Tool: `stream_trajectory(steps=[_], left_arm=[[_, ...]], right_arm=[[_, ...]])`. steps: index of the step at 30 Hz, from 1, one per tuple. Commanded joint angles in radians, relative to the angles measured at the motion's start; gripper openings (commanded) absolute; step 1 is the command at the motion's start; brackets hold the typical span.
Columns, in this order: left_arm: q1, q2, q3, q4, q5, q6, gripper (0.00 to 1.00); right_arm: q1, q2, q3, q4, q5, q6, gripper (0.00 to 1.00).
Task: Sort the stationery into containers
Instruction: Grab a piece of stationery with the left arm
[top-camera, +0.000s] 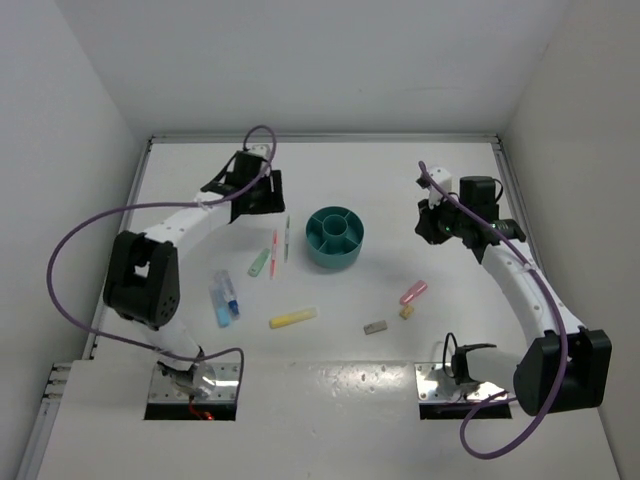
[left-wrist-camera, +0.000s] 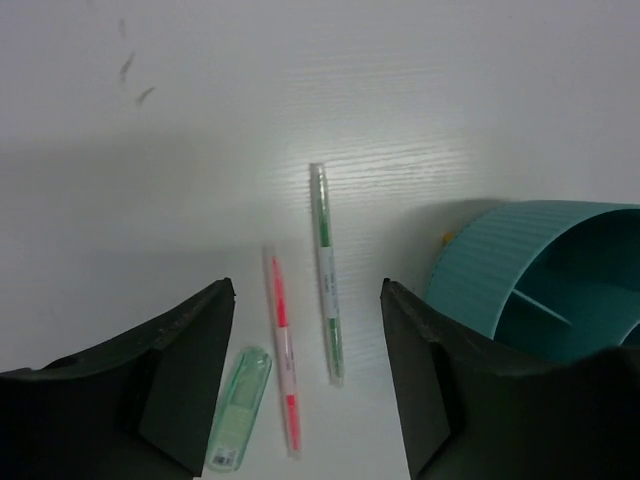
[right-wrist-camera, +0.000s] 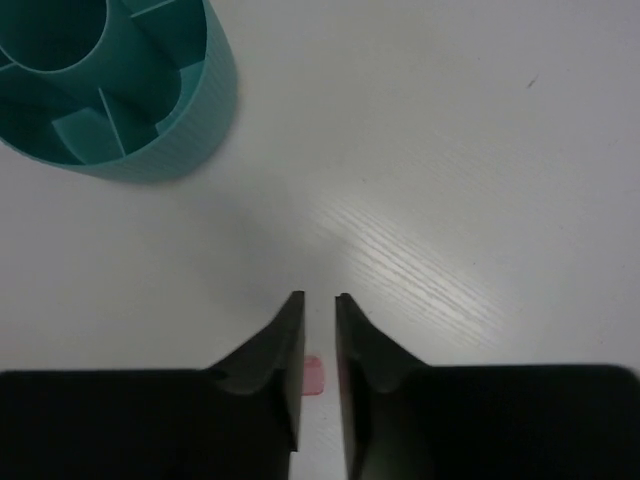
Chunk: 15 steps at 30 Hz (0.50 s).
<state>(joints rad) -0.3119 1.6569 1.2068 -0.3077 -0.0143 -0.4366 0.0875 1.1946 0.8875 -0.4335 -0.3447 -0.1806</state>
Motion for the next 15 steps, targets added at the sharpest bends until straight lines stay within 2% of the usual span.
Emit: stream_trajectory(steps=[1, 2, 3, 4, 5, 7, 10, 15], left_arm=[[-0.087, 0.085, 0.115, -0.057, -0.078, 0.097, 0.65], [-0.098, 0.124, 0.155, -0.067, -0.111, 0.107, 0.6], [-0.107, 0.144, 0.175, -0.067, -0.124, 0.107, 0.38], [-0.107, 0.164, 0.194, -0.094, -0.124, 0.107, 0.31], [-0.107, 0.185, 0.227, -0.105, -0.133, 0.107, 0.28], [-0.107, 0.242, 0.25, -0.116, -0.144, 0.095, 0.31], [-0.107, 0.291, 0.272, -0.139, -0.162, 0.075, 0.45], [-0.107, 0.33, 0.307, -0.149, -0.162, 0.075, 0.48]], right_arm=[[0.0, -0.007, 0.044, 0.025, -0.004, -0.008, 0.26], [0.0, -0.007, 0.044, 0.026, 0.019, -0.008, 0.31], [0.0, -0.007, 0.044, 0.026, 0.029, -0.008, 0.38], [0.0, -0.007, 0.044, 0.026, 0.038, -0.008, 0.38], [0.0, -0.007, 0.044, 0.026, 0.038, -0.008, 0.38], [0.0, -0.007, 0.044, 0.026, 0.029, -0.008, 0.38], [0.0, -0.02, 0.044, 0.026, 0.029, -0.008, 0.38], [0.0, -0.029, 0.044, 0.026, 0.029, -0.008, 0.38]])
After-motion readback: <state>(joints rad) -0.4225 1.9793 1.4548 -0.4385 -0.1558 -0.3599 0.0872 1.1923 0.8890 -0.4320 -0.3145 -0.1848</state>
